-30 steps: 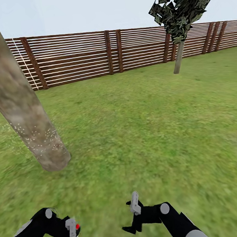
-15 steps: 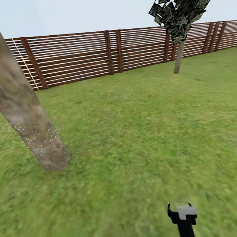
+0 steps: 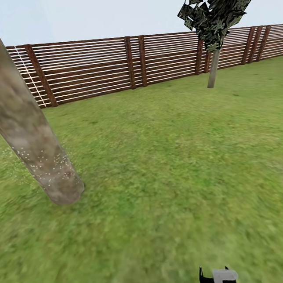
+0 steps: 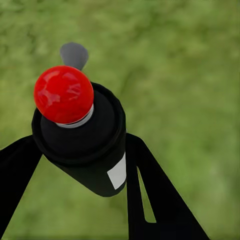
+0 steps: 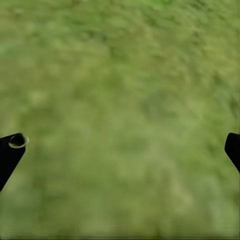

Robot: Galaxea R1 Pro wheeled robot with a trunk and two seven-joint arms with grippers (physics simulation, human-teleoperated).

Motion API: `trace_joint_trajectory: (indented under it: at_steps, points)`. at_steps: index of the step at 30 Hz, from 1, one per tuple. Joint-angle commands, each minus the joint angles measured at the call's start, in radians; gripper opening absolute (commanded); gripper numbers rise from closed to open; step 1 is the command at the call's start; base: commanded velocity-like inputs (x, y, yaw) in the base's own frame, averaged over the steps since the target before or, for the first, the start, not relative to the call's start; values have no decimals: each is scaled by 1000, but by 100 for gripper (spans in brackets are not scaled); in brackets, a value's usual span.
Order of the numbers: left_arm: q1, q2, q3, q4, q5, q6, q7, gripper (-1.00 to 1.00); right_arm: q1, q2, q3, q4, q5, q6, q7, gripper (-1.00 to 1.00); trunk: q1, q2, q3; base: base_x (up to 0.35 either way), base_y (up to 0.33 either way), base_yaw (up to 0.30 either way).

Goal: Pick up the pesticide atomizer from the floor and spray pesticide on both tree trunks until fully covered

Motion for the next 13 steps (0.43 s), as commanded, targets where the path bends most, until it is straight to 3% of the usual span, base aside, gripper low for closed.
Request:
trace_joint_trajectory:
  at_steps: [1,13]
  points:
    - [0,1,0,0,0,0,0,-100,0,0,0,0,0,0,0,100,0,0,0,0,0,0]
    - [0,-3,2,-10,3,-20,0,-100,29,-1,0,2,-1,2,-1,100,0,0,0,0,0,0]
